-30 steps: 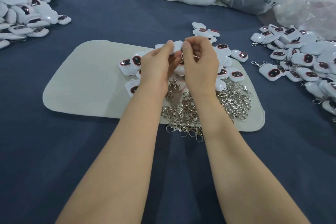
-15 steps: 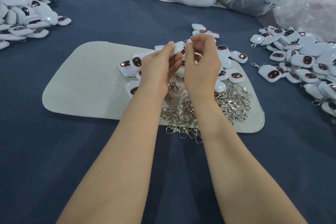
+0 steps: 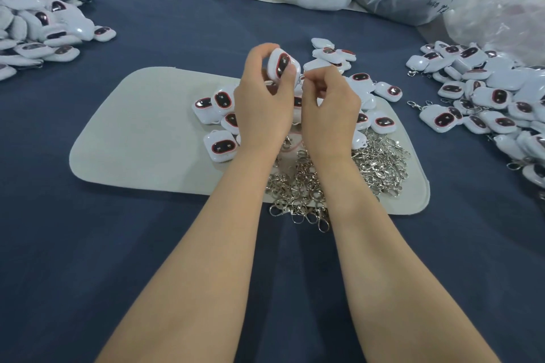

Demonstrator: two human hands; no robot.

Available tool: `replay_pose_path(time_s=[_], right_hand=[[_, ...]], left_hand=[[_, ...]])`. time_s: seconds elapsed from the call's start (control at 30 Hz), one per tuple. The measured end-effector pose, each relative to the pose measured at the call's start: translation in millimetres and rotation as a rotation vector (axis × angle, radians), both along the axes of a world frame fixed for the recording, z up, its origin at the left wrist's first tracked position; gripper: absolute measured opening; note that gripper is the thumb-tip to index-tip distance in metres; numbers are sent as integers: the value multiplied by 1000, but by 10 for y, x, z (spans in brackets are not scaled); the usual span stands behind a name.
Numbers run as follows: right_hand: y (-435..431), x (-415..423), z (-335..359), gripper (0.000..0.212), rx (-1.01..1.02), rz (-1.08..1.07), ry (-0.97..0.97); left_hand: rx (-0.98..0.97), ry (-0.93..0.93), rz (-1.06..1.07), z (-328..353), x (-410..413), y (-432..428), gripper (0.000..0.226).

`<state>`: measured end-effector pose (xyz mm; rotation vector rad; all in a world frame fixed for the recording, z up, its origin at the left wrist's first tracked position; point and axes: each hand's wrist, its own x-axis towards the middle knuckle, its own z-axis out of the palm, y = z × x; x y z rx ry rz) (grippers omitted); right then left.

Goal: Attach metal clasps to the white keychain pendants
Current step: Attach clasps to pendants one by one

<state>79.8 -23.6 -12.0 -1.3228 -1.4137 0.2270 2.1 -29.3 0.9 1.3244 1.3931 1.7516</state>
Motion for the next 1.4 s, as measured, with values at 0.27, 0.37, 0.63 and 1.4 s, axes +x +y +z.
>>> replay_pose_path(time_s=[0.27,0.37,0.63,1.4], right_hand=[[5,-2,1,14,-121,73,91],[-5,-29,25,15,-137,105,150],[-27,-41,51,11,-29,71,195],[-3,-12,-4,13,-55,64,96]], left_hand=[[19,97,12,-45,8,19,21],[-167,-273,-47,-6,-4,46,15],[-353,-673,-197,14,-48,67,12],[-71,-110,-20,10,8,-7,21]])
